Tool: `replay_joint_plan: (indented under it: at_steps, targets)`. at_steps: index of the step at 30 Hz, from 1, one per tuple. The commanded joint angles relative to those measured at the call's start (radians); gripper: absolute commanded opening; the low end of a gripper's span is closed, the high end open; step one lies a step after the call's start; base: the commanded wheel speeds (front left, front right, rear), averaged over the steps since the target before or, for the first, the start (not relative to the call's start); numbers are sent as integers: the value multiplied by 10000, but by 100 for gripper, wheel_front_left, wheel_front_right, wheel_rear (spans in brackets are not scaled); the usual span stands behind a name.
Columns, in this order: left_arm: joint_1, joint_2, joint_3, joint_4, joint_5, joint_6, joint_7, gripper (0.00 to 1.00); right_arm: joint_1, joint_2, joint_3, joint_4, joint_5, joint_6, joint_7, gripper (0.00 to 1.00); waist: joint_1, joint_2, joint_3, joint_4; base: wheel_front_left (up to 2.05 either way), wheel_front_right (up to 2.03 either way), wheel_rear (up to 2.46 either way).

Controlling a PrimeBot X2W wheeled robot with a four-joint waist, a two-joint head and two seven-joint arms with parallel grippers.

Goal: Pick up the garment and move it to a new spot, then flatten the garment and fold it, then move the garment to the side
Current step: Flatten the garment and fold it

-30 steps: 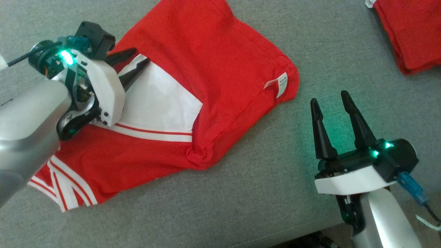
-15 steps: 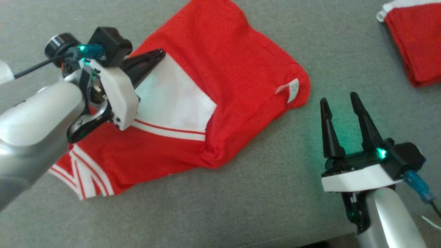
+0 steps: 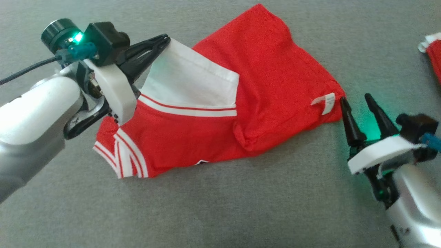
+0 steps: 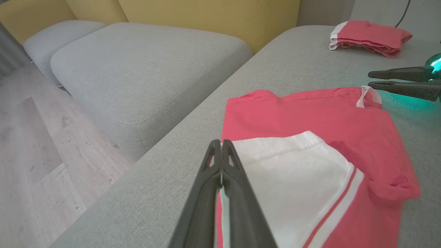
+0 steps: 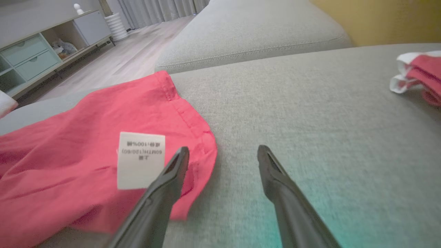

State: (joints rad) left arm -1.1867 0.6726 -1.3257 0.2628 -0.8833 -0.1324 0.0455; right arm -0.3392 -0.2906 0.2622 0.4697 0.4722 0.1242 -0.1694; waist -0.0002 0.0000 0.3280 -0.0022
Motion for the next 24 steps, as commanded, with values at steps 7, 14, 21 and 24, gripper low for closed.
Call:
replay_joint_plan:
  at_steps: [7,14,21,24]
  targets:
    - [-298,58,455,-33,-8,17,-283,0,-667,-922,1241,365,1161,65,1129,79,2,0,-90,530,0,0,0]
    - [-253,109,454,111,-66,17,-498,0,-748,-1345,1483,242,1772,65,970,0,2,0,-194,683,0,0,0]
    - [-468,449,800,604,153,35,-2149,0,-973,-1811,1161,-323,2278,65,106,0,2,0,-817,558,0,0,0]
    - [-598,635,1192,749,237,192,-2665,0,-1077,-2032,985,-638,2571,65,-66,0,2,0,-1109,494,0,0,0]
